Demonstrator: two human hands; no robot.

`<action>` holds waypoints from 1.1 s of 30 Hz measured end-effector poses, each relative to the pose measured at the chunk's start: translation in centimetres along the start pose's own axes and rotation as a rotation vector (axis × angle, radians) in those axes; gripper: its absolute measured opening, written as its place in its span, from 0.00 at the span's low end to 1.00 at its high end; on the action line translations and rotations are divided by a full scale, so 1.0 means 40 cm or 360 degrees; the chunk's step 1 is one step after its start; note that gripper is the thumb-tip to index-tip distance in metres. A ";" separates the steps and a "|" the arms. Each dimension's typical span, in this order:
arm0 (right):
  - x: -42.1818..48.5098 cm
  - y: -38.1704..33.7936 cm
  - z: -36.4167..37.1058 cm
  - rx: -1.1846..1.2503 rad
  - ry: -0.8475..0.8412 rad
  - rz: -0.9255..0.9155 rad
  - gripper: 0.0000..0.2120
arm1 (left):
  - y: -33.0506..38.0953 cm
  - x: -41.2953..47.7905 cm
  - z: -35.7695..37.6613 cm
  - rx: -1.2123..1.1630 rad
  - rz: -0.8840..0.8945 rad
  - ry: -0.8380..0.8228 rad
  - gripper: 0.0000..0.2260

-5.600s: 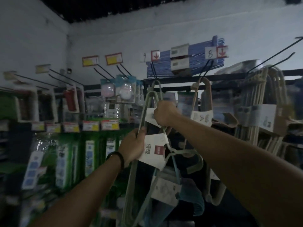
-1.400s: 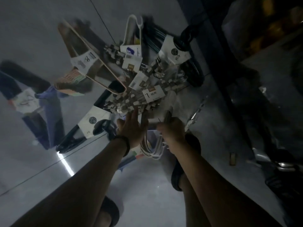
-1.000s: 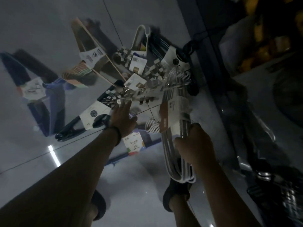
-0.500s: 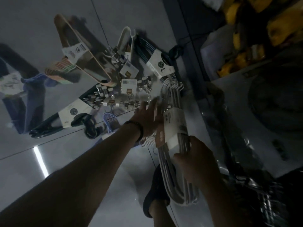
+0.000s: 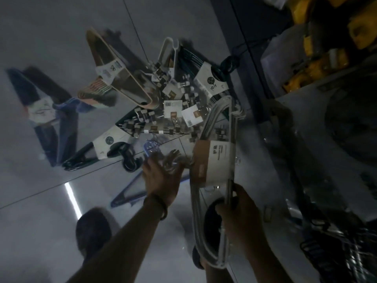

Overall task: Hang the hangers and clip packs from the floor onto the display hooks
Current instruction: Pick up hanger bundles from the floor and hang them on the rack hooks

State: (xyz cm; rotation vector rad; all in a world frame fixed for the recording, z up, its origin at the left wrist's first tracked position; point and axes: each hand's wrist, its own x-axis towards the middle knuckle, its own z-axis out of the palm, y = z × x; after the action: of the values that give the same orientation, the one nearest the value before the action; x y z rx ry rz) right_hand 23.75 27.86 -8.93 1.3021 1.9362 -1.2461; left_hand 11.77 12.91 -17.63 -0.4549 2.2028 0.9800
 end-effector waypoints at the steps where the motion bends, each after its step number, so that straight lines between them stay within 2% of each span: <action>1: -0.006 0.001 0.035 0.0064 0.0016 0.0017 0.18 | -0.025 -0.032 -0.014 -0.0158 -0.0100 -0.0055 0.41; 3: -0.008 0.020 0.114 0.0232 0.0043 0.0071 0.15 | -0.069 -0.077 -0.044 -0.0627 -0.0419 -0.0415 0.31; 5: -0.008 0.059 0.208 0.0472 -0.0126 0.0153 0.15 | -0.111 -0.090 -0.078 -0.0960 -0.0709 -0.0906 0.22; 7: -0.016 0.111 0.318 0.0517 -0.0180 0.0196 0.19 | -0.143 -0.064 -0.121 -0.1000 -0.0743 -0.1079 0.16; 8: 0.014 0.192 0.388 0.0667 -0.0313 0.0428 0.23 | -0.163 -0.037 -0.134 -0.0823 -0.0675 -0.1051 0.14; 9: 0.064 0.270 0.451 0.0646 -0.0192 0.0537 0.25 | -0.171 -0.013 -0.143 -0.0569 -0.0586 -0.0995 0.13; 10: 0.094 0.298 0.486 0.0585 -0.0123 0.0386 0.29 | -0.180 0.007 -0.149 -0.0302 -0.0499 -0.0951 0.13; 11: 0.091 0.290 0.504 0.0627 -0.0175 0.0373 0.25 | -0.195 0.028 -0.147 -0.0091 -0.0425 -0.0914 0.15; 12: 0.073 0.250 0.501 0.0777 -0.0393 0.0548 0.26 | -0.210 0.041 -0.145 0.0019 -0.0369 -0.0873 0.14; 15: 0.042 0.131 0.508 0.0666 -0.0289 0.0389 0.28 | -0.273 0.075 -0.142 0.0135 -0.0158 -0.0727 0.14; 17: 0.093 0.108 0.499 0.1025 -0.0287 0.0561 0.27 | -0.311 0.108 -0.154 0.0223 -0.0016 -0.0787 0.16; 19: 0.176 0.091 0.477 0.1371 -0.0031 0.0633 0.23 | -0.328 0.150 -0.168 0.0337 0.0063 -0.0867 0.15; 21: 0.266 0.079 0.450 0.1445 0.0184 0.0612 0.11 | -0.350 0.189 -0.170 0.0474 0.0149 -0.0864 0.16; 22: 0.300 0.077 0.442 0.1496 0.0219 0.0641 0.07 | -0.360 0.203 -0.169 0.0588 0.0206 -0.0821 0.17; 23: 0.330 0.078 0.441 0.1492 0.0193 0.0672 0.08 | -0.377 0.220 -0.163 0.0736 0.0296 -0.0735 0.19; 25: 0.371 0.090 0.456 0.1226 0.0130 0.0692 0.16 | -0.405 0.236 -0.154 0.1026 0.0437 -0.0488 0.21; 27: 0.402 0.113 0.481 0.0729 0.0271 0.0683 0.28 | -0.427 0.240 -0.142 0.1056 0.0414 -0.0276 0.23; 30: 0.407 0.114 0.478 -0.0135 0.0610 0.0568 0.47 | -0.449 0.261 -0.123 0.0807 0.0164 -0.0252 0.26; 33: 0.428 0.101 0.473 -0.0448 0.0548 0.0434 0.49 | -0.466 0.277 -0.112 0.0862 0.0177 -0.0247 0.28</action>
State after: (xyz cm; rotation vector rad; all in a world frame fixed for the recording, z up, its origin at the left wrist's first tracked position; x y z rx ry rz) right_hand 18.50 19.43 -32.78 1.6388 1.9838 -0.6232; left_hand 12.16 -3.18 -32.85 -0.0055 2.2491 0.4195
